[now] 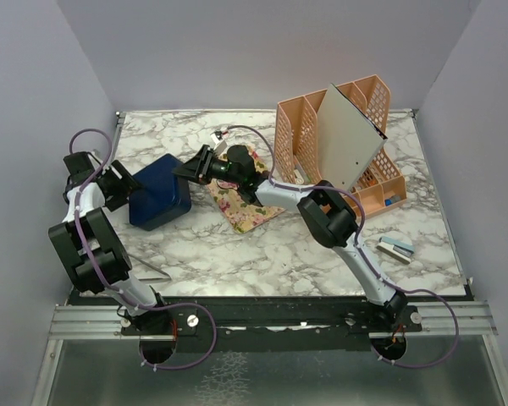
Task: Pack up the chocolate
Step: Adjust the packing box at the center of the board.
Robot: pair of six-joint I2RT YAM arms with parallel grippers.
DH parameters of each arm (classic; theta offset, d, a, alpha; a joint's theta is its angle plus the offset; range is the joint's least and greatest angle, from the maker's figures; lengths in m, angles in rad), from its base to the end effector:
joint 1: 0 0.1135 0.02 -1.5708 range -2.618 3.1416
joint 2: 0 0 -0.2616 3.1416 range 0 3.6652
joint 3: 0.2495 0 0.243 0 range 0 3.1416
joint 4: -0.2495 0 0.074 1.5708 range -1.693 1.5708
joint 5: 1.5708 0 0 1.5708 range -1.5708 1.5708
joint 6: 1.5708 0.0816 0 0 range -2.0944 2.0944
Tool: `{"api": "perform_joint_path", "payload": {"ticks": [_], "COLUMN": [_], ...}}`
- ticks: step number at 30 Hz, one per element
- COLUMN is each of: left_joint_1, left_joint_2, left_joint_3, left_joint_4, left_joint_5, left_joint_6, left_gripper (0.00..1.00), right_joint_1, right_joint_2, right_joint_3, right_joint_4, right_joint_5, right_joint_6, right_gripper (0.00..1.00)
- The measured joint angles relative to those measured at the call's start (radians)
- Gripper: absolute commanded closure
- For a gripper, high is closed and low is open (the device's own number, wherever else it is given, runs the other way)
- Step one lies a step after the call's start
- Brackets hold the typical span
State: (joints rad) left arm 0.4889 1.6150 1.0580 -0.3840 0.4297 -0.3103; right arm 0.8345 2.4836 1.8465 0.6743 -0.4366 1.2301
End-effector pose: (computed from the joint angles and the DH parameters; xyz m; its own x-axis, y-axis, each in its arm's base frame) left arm 0.3254 0.1346 0.1815 -0.6152 -0.6417 -0.4581 -0.4181 0.7581 -0.5004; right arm 0.3772 0.4676 0.1871 -0.8920 0.2877 -0.3487 -0.3427 0.0728 0.9366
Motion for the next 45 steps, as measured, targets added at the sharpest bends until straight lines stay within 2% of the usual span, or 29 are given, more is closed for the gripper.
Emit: {"api": "perform_joint_path", "payload": {"ticks": [7, 11, 14, 19, 21, 24, 33, 38, 45], "left_joint_1": [-0.012, -0.023, -0.043, -0.066, -0.066, -0.066, -0.057, -0.037, -0.025], "left_joint_2": [-0.027, -0.054, -0.063, -0.065, -0.069, -0.078, -0.044, 0.074, 0.161], "left_joint_3": [0.000, 0.000, 0.000, -0.006, -0.008, 0.014, 0.246, 0.251, 0.261], "left_joint_4": [-0.003, -0.003, -0.013, -0.024, -0.039, -0.079, -0.127, -0.148, -0.203], "left_joint_5": [0.023, 0.069, 0.102, 0.123, 0.118, 0.085, -0.211, -0.226, -0.239], "left_joint_6": [-0.010, -0.032, -0.049, -0.056, -0.056, -0.047, 0.060, 0.097, 0.130], "left_gripper": [0.29, 0.29, 0.30, 0.30, 0.27, 0.23, 0.17, 0.09, 0.07], "right_joint_1": [0.002, 0.003, 0.011, 0.018, 0.016, 0.010, -0.005, 0.005, 0.024], "right_joint_2": [0.003, 0.011, 0.016, 0.061, 0.076, 0.078, 0.078, 0.078, 0.092], "right_joint_3": [0.018, 0.101, 0.113, 0.109, 0.109, 0.101, 0.081, 0.069, 0.105], "right_joint_4": [-0.009, -0.222, -0.305, -0.260, -0.225, -0.221, -0.228, -0.260, -0.278], "right_joint_5": [-0.058, -0.061, -0.065, -0.113, -0.127, -0.129, -0.115, -0.098, -0.091], "right_joint_6": [-0.026, -0.145, -0.203, -0.156, -0.120, -0.104, -0.086, -0.079, -0.078], "right_gripper": [0.61, 0.58, 0.58, 0.59, 0.59, 0.59, 0.56, 0.54, 0.54]}}
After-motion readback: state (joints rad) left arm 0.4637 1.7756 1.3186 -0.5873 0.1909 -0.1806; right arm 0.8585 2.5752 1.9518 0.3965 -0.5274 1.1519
